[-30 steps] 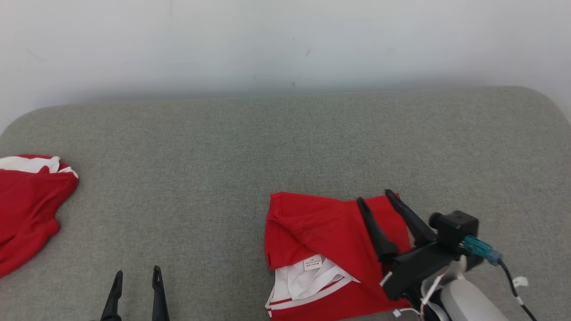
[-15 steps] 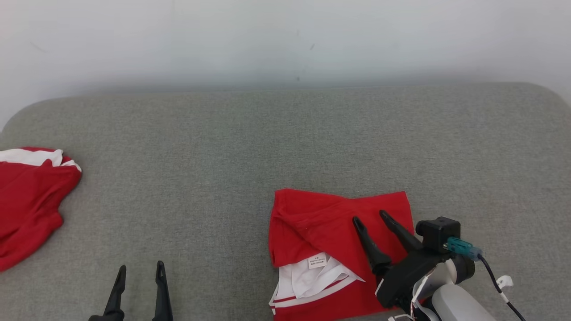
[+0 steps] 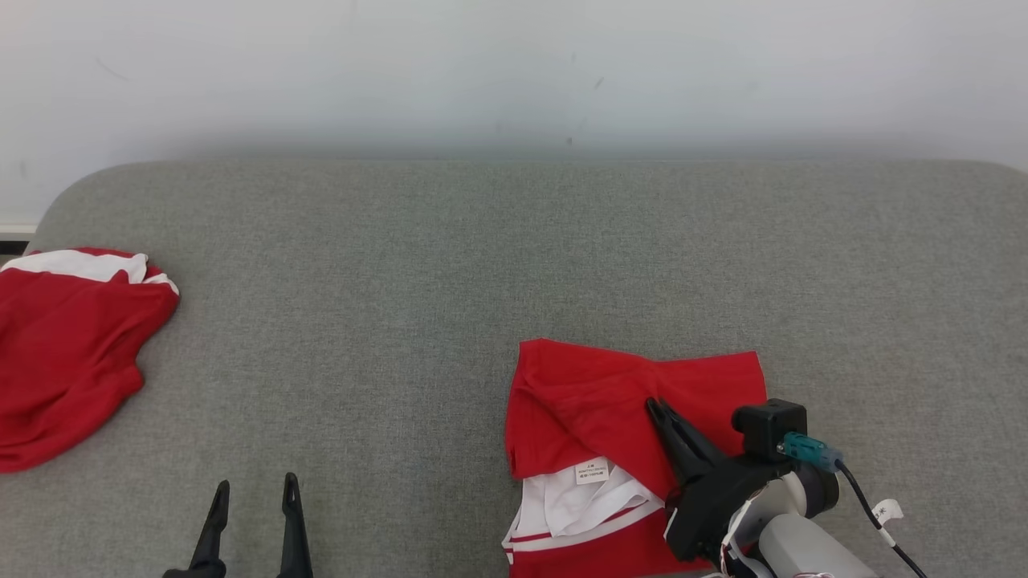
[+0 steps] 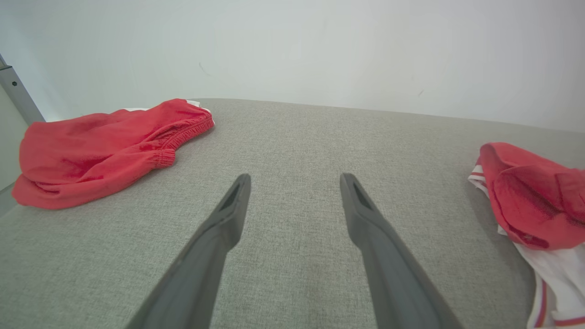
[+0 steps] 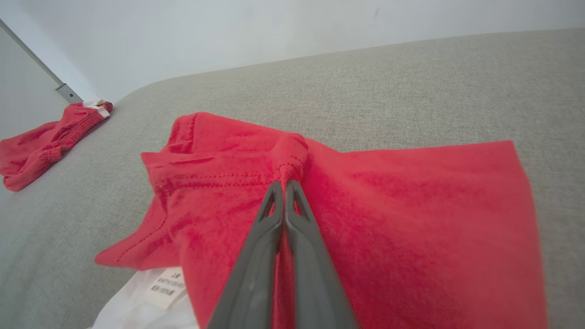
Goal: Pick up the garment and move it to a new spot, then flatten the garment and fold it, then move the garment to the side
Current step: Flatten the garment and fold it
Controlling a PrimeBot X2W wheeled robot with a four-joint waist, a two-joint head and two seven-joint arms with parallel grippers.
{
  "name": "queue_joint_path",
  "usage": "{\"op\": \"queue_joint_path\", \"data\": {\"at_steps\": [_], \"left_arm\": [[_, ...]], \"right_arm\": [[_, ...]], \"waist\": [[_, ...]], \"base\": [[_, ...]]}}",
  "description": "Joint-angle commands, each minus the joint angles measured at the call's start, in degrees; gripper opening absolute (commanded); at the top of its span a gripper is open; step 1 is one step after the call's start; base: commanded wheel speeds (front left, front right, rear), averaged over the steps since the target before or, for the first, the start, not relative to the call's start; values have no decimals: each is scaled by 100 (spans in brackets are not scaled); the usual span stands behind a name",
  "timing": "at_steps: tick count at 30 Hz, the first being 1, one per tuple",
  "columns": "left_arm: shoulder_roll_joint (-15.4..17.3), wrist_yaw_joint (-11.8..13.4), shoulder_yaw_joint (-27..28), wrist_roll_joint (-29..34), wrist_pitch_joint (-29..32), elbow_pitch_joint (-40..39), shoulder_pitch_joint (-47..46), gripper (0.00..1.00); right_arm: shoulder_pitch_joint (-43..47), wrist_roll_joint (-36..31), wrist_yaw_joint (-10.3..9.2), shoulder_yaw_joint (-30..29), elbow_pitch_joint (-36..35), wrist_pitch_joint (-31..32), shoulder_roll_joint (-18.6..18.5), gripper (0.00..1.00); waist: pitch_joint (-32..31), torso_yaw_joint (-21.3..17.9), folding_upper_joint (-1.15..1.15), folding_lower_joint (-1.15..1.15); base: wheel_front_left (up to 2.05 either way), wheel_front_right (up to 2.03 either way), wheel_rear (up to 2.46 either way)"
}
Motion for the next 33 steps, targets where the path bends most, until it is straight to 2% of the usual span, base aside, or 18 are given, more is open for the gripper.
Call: {"op": "queue_joint_path", "data": {"at_steps": [1, 8, 20, 21, 22, 23, 24, 33], "left_arm": [[-8, 29, 17, -19, -18, 7, 40, 100], [-8, 37, -3, -21, -18, -16, 105, 100], [-8, 62, -48, -45, -18, 3, 128, 100], [-8, 63, -49, -42, -18, 6, 119, 100], [-8, 61, -49, -37, -18, 9, 114, 100], [-8, 58, -50, -32, -18, 14, 112, 100], [-8, 55, -47, -27, -18, 16, 113, 100], [-8, 53, -14, -21, -18, -3, 163, 100]], "right_arm": [[-36, 49, -15, 48, 5, -72, -16, 0], [247, 199, -15, 668, -476, -430, -158, 0], [1021, 424, -15, 1561, -1501, -521, -302, 0], [1046, 434, -15, 1617, -1527, -522, -307, 26], [1062, 446, -15, 1685, -1541, -519, -307, 41], [1072, 469, -15, 1747, -1553, -515, -304, 92], [1078, 516, -15, 1791, -1562, -517, -300, 100], [1071, 568, -15, 1644, -1625, -566, -399, 100]], "waist": [[-25, -11, 0, 0], [-107, -85, 0, 0], [-130, -87, 0, 0], [-131, -90, 0, 0], [-134, -92, 0, 0], [-139, -94, 0, 0], [-145, -97, 0, 0], [-202, -146, 0, 0]], "base": [[0, 0, 0], [0, 0, 0], [0, 0, 0], [0, 0, 0], [0, 0, 0], [0, 0, 0], [0, 0, 0], [0, 0, 0]]}}
